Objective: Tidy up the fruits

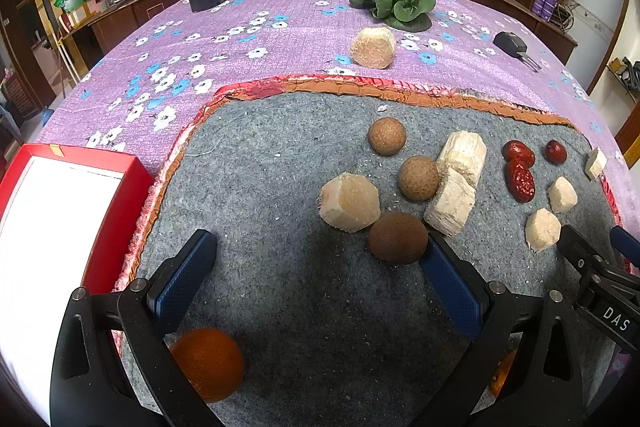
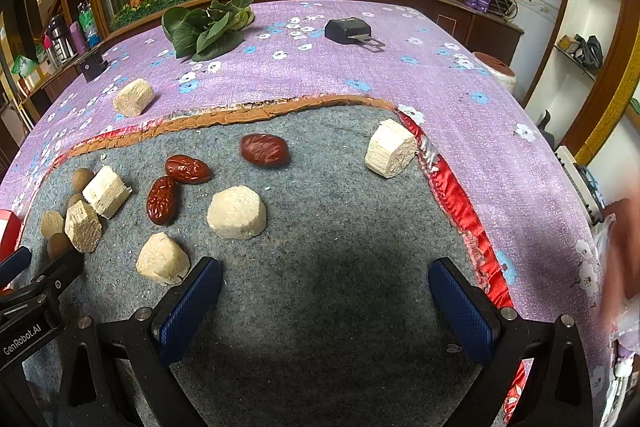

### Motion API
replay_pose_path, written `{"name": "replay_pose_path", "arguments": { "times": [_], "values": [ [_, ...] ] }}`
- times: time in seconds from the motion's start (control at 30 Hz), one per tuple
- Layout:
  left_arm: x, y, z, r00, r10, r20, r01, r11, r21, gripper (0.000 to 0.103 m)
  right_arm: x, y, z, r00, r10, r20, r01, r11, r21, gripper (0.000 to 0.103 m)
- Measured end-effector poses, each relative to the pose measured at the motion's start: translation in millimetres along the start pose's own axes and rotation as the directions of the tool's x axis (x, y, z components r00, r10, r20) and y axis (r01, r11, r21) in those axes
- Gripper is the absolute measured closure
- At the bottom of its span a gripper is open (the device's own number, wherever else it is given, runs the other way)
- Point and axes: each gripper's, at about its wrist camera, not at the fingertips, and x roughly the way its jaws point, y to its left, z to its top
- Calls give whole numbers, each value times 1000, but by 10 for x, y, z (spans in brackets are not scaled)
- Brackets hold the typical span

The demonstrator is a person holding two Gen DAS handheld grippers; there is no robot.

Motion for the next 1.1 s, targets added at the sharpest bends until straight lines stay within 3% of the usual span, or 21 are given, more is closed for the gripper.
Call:
{"name": "replay_pose_path", "arguments": {
  "times": [0.63,0.8,0.87,1.1],
  "values": [
    [18,30,-16,1000,14,2,-14,1000,13,0,-12,23,-10,1000,-9,-1,9,1000,1,0],
    [-30,38,-34,999,28,15,-28,999,34,0,-54,9,-8,997,70,-18,-71,997,-28,0],
    [-70,54,-46,999,22,23,-23,999,32,0,-172,18,-30,991,134,14,-134,990,-41,2],
    [-298,147,-47,997,30,67,-32,999,36,0,-665,190,-143,964,240,115,-216,958,-189,2]
  ]
}}
